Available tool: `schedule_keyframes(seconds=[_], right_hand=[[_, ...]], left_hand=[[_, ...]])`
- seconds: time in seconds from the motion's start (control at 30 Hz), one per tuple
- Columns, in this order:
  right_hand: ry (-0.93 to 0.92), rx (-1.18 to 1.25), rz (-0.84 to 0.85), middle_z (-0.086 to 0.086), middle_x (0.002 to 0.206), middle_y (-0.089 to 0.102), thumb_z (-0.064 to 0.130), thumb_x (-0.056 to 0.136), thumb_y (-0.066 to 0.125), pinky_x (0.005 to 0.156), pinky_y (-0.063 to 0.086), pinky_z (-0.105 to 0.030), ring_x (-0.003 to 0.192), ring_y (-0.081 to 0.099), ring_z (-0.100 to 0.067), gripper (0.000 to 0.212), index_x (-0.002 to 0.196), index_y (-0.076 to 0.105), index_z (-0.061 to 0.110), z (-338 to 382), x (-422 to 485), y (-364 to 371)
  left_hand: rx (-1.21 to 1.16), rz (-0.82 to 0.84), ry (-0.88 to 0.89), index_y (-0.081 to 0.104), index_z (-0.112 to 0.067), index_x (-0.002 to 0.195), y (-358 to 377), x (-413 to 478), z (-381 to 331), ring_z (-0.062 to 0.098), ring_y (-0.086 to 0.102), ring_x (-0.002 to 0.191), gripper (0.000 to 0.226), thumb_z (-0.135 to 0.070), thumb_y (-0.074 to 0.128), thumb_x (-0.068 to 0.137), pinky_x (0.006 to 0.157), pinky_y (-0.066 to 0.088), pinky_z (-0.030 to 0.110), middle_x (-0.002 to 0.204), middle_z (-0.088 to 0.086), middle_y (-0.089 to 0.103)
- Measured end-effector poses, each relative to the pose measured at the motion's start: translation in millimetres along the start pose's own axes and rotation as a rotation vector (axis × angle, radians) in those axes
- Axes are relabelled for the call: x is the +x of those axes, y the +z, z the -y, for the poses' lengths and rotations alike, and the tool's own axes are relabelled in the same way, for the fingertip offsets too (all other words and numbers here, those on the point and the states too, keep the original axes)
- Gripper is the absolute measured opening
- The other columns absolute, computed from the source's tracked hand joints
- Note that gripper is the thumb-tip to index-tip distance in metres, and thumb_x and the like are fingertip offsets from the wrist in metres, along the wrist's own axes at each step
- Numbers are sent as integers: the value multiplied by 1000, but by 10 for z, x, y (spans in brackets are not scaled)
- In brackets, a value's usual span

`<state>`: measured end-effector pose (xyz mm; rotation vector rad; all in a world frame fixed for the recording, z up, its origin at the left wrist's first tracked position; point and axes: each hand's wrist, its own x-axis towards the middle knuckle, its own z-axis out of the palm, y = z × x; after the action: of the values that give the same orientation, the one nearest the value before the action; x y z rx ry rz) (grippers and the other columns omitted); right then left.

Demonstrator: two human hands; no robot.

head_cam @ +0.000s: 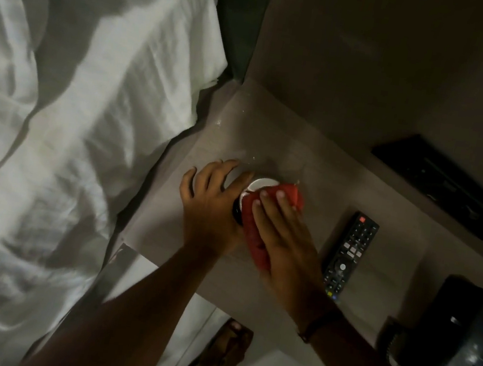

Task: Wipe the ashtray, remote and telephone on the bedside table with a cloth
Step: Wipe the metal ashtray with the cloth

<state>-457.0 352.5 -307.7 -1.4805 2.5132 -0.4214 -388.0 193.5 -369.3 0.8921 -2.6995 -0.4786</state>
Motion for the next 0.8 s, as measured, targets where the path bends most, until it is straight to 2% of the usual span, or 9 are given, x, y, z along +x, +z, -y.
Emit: schedule_keyframes(seconds=[0.1, 0.2, 0.3, 0.37, 0.47, 0.63, 0.73, 0.8], right_hand=[[43, -13, -8, -16, 165, 40, 28, 102, 55, 122, 36, -60, 156, 29, -39, 58, 154, 46, 4, -139, -29, -75], [177, 59, -7, -12, 167, 36, 38, 102, 47, 127, 28, -57, 158, 22, -36, 62, 157, 44, 9, -49, 213, -42], [32, 86, -37, -9, 169, 29, 29, 100, 55, 129, 20, -53, 161, 15, -32, 64, 159, 37, 12, -37, 131, 78], [-70, 114, -16, -10, 170, 31, 21, 100, 63, 129, 22, -55, 161, 18, -31, 66, 159, 38, 11, -182, -23, 62], [-126, 92, 46, -7, 169, 35, 20, 98, 66, 125, 29, -58, 161, 21, -30, 66, 159, 41, 12, -319, -46, -7], [-332, 46, -28, -13, 153, 58, 16, 101, 62, 117, 42, -58, 149, 45, -37, 43, 144, 61, 9, -183, 196, -77], [-252, 106, -169, -12, 150, 61, 19, 102, 65, 114, 46, -55, 148, 47, -33, 41, 143, 61, 11, -182, 246, -208], [-254, 96, -170, -12, 149, 62, 20, 104, 63, 116, 45, -55, 147, 48, -33, 39, 142, 62, 11, -190, 263, -236]], left_hand=[[14, 7, 14, 67, -31, 145, 16, 6, 9, 30, 50, 145, 96, -93, 63, 72, 122, 28, 57, 155, 4, 59], [7, -2, 7, 65, -32, 146, 47, 12, 14, 30, 49, 144, 98, -94, 63, 70, 122, 27, 56, 155, 4, 59], [12, -23, 13, 62, -33, 146, 86, 3, 40, 30, 49, 144, 84, -86, 60, 81, 121, 28, 57, 156, 3, 58], [26, -2, 31, 61, -35, 148, 103, 10, 53, 31, 49, 144, 91, -90, 62, 76, 121, 30, 58, 156, 3, 56], [41, 25, 37, 59, -38, 149, 106, 4, 48, 32, 47, 145, 100, -96, 63, 67, 121, 29, 59, 157, 3, 54], [38, 35, 26, 57, -45, 148, 119, -11, 42, 29, 44, 148, 79, -82, 58, 78, 122, 25, 60, 160, -1, 49], [17, 49, 19, 59, -44, 143, 114, 7, 36, 29, 43, 148, 85, -86, 61, 69, 123, 26, 60, 161, -2, 49], [9, 56, 4, 58, -45, 141, 101, 14, 38, 29, 42, 149, 85, -86, 62, 66, 124, 24, 59, 161, -3, 48]])
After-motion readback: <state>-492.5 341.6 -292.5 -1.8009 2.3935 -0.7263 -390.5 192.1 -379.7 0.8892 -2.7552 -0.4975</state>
